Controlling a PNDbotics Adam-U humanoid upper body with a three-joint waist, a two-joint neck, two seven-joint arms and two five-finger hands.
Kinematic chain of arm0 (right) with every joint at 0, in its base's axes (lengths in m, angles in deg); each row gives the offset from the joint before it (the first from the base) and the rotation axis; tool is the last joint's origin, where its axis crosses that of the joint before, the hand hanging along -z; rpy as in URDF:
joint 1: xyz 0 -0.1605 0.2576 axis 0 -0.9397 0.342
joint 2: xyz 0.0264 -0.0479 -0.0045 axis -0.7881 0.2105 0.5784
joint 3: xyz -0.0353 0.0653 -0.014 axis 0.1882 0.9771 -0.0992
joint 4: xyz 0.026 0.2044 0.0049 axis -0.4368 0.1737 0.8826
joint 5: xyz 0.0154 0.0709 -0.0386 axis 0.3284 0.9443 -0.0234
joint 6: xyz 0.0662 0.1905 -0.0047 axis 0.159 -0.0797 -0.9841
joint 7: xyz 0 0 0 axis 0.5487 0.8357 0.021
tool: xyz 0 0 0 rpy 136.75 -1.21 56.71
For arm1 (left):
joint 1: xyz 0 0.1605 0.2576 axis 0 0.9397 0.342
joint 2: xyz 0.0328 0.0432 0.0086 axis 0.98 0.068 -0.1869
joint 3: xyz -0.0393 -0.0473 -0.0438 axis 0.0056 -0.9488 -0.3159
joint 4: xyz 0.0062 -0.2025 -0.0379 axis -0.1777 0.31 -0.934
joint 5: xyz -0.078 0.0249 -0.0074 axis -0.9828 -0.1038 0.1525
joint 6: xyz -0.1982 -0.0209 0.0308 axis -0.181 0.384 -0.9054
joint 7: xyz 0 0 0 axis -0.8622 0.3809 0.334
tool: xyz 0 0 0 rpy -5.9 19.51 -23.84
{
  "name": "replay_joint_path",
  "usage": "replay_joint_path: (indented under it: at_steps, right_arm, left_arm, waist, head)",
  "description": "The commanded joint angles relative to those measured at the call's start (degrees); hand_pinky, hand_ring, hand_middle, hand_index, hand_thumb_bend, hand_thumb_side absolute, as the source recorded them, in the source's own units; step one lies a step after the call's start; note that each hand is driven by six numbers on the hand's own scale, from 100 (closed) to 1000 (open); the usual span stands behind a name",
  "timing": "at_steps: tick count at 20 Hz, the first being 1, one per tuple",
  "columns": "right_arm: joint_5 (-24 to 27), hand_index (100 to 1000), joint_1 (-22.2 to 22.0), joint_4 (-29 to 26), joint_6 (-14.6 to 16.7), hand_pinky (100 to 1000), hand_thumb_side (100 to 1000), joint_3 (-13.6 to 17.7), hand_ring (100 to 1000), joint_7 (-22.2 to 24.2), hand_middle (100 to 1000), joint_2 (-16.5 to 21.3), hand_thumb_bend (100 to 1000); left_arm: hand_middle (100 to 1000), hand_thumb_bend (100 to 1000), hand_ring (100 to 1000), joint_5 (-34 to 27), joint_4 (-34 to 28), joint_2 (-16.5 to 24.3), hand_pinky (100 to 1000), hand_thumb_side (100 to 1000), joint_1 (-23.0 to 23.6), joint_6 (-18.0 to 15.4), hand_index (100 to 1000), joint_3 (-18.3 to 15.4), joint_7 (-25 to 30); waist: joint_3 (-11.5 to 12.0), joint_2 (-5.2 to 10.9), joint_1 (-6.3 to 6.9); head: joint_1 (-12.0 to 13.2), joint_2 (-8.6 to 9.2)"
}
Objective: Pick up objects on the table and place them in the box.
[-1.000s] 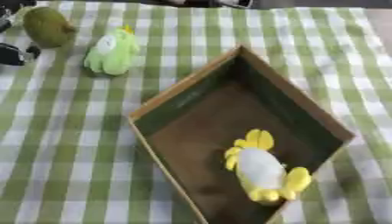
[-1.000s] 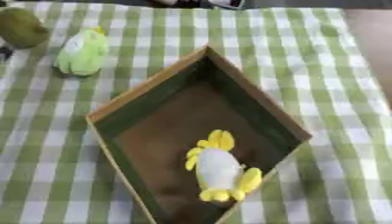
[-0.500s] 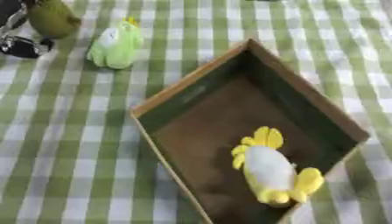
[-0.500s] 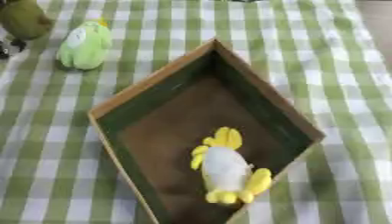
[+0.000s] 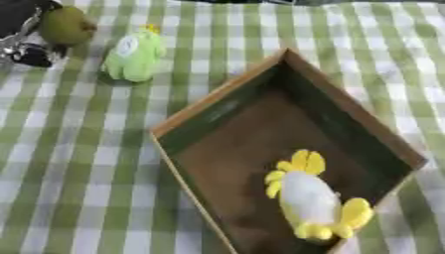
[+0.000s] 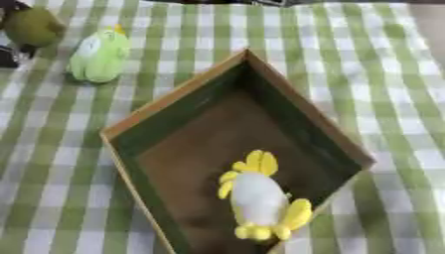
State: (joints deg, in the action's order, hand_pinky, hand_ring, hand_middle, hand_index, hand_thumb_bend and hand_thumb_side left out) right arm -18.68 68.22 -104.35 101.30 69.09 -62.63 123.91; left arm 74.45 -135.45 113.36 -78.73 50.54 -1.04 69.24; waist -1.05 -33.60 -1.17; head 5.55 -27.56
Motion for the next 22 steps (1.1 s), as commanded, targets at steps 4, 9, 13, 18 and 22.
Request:
replay_joint_path:
  at_steps: [4,9,13,18,22]
  right_arm:
    - [0.39,944,0.48,-0.91,0.00,853,470,0.34,970,0.21,646,1.57,100]
    - [0.72,945,0.32,-0.91,-0.13,853,470,0.34,977,0.43,644,1.41,100]
    - [0.70,945,-0.17,-0.91,-0.37,853,470,0.45,979,0.48,643,1.47,100]
    - [0.73,944,-0.70,-0.91,-0.58,852,470,0.45,964,0.35,645,1.55,100]
    - [0.89,943,-0.95,-0.91,-0.61,851,470,0.49,953,0.12,646,1.64,100]
  left_arm:
    - [555,100,572,1.28,-1.41,1.03,485,100,-0.65,0.70,704,-0.56,-4.85]
    - [526,100,544,1.22,-1.11,0.76,448,100,-0.13,0.63,671,-0.34,-9.62]
    - [526,100,548,0.49,-0.27,0.66,453,100,-0.03,-0.29,671,0.21,-10.90]
    - [523,100,538,-0.27,-1.37,1.00,445,100,-0.43,-0.99,665,0.66,-9.04]
    - [518,100,517,-1.39,-3.79,1.29,421,100,-0.03,-0.05,656,1.15,-11.17]
  waist:
    - [-0.18,1.41,0.03]
    - [-0.29,1.48,-0.09]
    - [0.27,1.78,-0.32]
    - [1.51,2.93,-0.57]
    - [1.92,3.91,-0.59]
  head:
    - [0.22,0.61]
    - [0.32,0.23]
    - [0.33,-0.63]
    - [-0.42,-2.21]
    - [-0.88,-3.13]
